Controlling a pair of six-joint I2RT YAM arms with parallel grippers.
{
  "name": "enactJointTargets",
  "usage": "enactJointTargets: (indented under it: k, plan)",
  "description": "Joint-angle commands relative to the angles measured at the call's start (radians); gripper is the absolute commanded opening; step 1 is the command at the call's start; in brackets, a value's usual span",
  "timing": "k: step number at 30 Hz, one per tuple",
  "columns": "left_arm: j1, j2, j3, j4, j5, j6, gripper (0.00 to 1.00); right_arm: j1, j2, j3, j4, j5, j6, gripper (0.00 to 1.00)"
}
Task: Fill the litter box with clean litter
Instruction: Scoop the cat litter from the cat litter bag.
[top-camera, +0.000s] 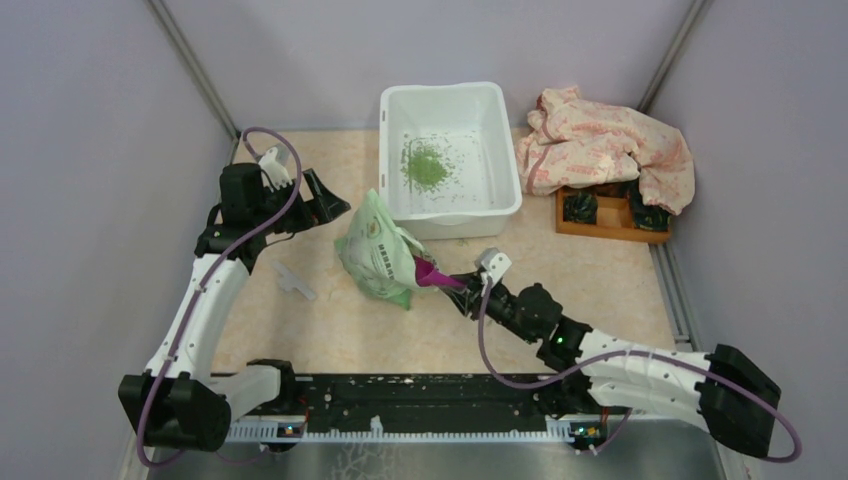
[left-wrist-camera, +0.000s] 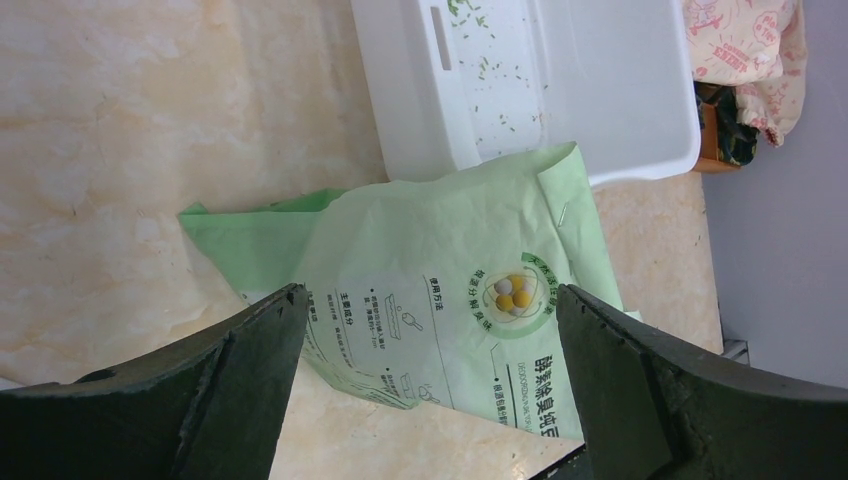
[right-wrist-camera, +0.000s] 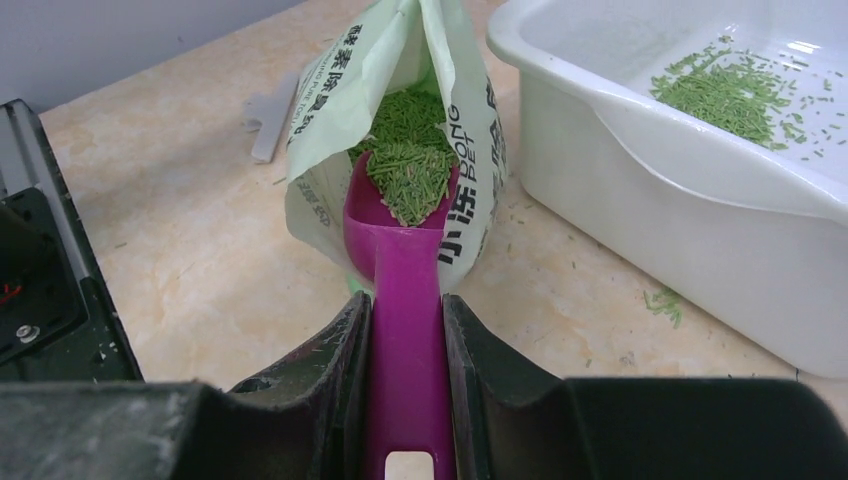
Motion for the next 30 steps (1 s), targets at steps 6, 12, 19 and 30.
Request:
enactJointTargets:
  k: [6, 12, 19, 30]
  plan:
    - [0.004, -0.016, 0.036, 0.001, -0.004, 0.006, 0.99, 0.023, -0.321, -0.063, -0.171, 0.072, 0.0, 0.0]
    - [0.004, -0.018, 0.041, 0.003, -0.003, 0.001, 0.99, 0.024, -0.434, -0.064, -0.242, 0.107, -0.001, 0.0]
    - [0.004, -0.021, 0.052, -0.006, -0.003, -0.002, 0.99, 0.024, -0.482, -0.066, -0.275, 0.113, -0.005, 0.0]
    - [0.004, -0.025, 0.065, -0.02, -0.006, 0.002, 0.99, 0.033, -0.379, -0.07, -0.093, 0.121, -0.029, 0.0]
